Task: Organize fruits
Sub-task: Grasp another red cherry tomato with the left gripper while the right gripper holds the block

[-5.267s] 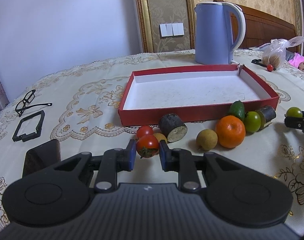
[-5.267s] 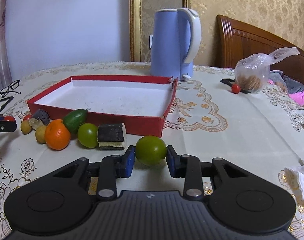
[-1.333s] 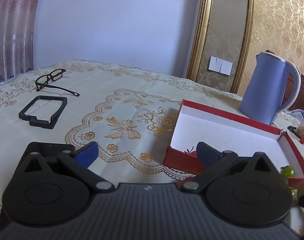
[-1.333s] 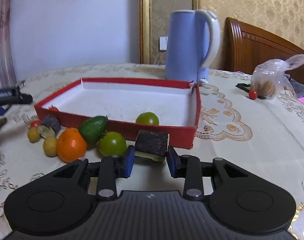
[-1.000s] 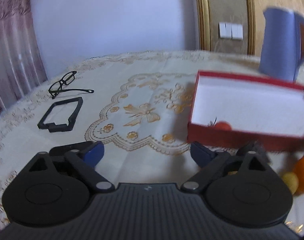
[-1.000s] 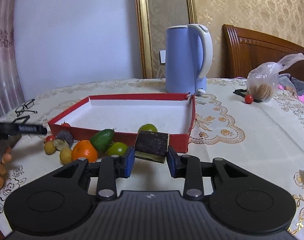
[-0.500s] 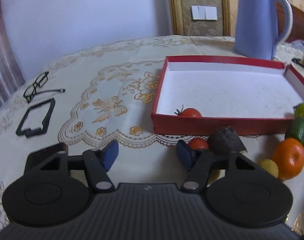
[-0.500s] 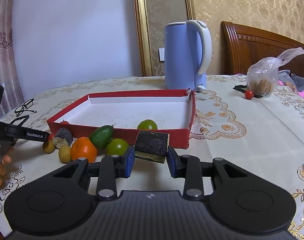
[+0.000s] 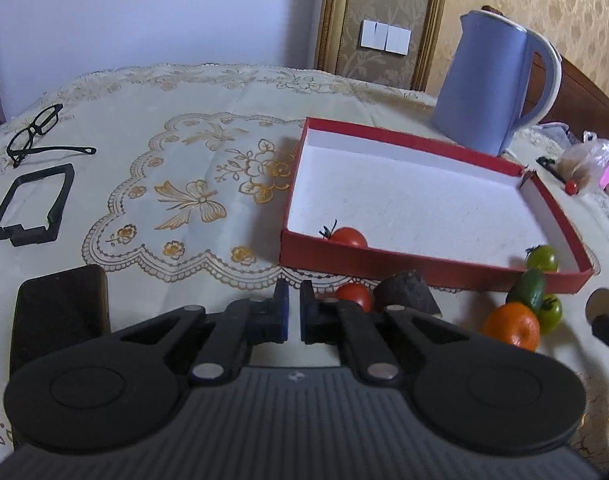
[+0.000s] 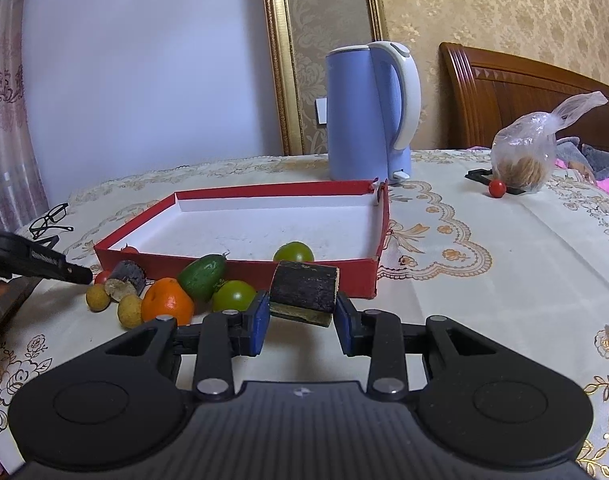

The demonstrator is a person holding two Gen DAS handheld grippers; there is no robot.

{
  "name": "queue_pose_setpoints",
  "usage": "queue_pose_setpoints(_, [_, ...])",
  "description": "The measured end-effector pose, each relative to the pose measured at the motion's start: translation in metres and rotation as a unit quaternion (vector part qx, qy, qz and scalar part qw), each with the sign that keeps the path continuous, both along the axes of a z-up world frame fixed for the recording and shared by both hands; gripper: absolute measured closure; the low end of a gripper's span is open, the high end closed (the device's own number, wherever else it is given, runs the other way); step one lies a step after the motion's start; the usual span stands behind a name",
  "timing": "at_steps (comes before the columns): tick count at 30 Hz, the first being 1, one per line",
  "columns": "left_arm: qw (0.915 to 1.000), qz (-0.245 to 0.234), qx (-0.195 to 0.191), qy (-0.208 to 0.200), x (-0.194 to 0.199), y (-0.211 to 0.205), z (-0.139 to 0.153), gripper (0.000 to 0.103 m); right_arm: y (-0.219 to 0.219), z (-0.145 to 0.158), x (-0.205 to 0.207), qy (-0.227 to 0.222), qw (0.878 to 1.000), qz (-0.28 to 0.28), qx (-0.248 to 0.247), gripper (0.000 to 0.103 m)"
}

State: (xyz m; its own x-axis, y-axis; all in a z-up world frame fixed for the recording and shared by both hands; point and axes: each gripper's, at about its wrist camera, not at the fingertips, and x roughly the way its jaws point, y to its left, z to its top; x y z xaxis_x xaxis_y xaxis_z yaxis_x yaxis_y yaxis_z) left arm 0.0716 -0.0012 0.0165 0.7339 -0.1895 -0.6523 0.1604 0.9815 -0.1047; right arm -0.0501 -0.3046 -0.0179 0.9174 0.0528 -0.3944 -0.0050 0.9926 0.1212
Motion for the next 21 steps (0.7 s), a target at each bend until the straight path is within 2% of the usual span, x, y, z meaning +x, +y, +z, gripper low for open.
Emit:
queue_pose_setpoints(1, [1.0,-0.003,-0.008,0.003,0.001,0.002,0.001,0.093,0.001,0.0,0.0,0.0,1.0,0.001,-0.001,0.069])
queue_pose_setpoints(2, [0.9998,-0.006,-0.017,0.008,0.003,0.003,0.001,0.082,0.001,0.0,0.0,0.0,1.0,0.001,-0.001,0.069])
queue_pose_setpoints(3, [0.9995,-0.01,-0.026,0.012,0.005,0.003,0.001,0.078,0.002,0.0,0.0,0.0,1.0,0.002,-0.002,0.069])
queue_pose_setpoints(5, [0.9992,-0.015,-0.035,0.008,0.005,0.0,0.003,0.076,0.003,-0.001,0.001,0.001,1.0,0.002,-0.003,0.069])
queue_pose_setpoints(8, [0.9989,-0.026,-0.039,0.005,0.005,-0.007,0.006,0.064,0.003,-0.002,0.001,0.002,1.0,0.003,-0.004,0.069])
queue_pose_setpoints(12, [0.9987,-0.04,-0.031,0.002,0.003,-0.017,0.008,0.064,0.002,-0.002,0.001,0.003,1.0,0.003,-0.003,0.069])
queue_pose_setpoints(16, [0.9994,-0.033,-0.009,-0.003,0.002,-0.022,0.008,0.064,0.0,-0.002,0.001,0.003,1.0,0.001,0.0,0.069])
queue_pose_setpoints(20, [0.9994,-0.028,-0.02,0.008,0.002,-0.013,0.003,0.065,-0.001,-0.001,-0.001,0.0,1.0,0.002,0.001,0.069])
queue_pose_setpoints(21, [0.9993,-0.027,-0.022,0.011,0.003,-0.011,0.001,0.063,-0.001,-0.001,-0.001,0.0,1.0,0.001,0.0,0.069])
